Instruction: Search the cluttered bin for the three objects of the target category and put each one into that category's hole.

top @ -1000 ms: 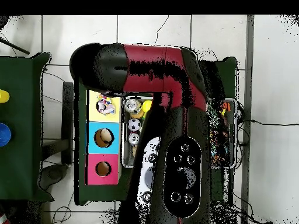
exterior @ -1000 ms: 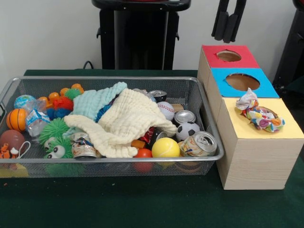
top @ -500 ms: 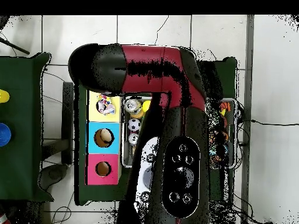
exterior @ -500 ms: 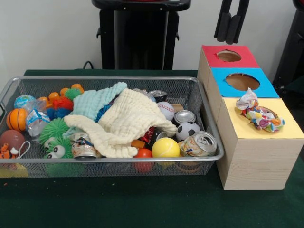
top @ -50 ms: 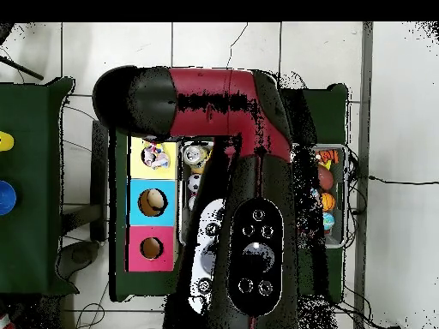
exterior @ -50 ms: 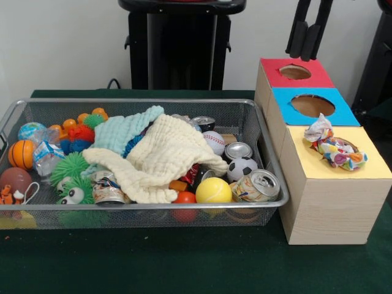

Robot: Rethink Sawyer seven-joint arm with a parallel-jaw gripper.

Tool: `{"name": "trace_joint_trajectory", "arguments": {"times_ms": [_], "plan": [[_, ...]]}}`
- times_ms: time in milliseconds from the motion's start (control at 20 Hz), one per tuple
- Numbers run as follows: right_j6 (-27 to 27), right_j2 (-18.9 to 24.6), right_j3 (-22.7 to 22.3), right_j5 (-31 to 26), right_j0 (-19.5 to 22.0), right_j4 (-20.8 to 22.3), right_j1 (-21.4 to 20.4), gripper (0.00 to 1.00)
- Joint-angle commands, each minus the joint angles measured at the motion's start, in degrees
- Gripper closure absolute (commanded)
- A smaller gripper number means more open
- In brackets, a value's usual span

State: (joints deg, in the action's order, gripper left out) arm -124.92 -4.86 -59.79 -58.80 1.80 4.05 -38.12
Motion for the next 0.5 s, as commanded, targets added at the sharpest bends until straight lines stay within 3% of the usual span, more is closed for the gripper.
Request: {"name": "trace_joint_trajectory", "arguments": {"times_ms": [50, 500], "plan": [[-5.50, 0.84, -14.69, 5.23, -1.05, 1.23, 0.85, 1.00], [-6.84, 0.15, -14.43, 6.06, -2.07, 1.12, 1.50, 1.00]]}}
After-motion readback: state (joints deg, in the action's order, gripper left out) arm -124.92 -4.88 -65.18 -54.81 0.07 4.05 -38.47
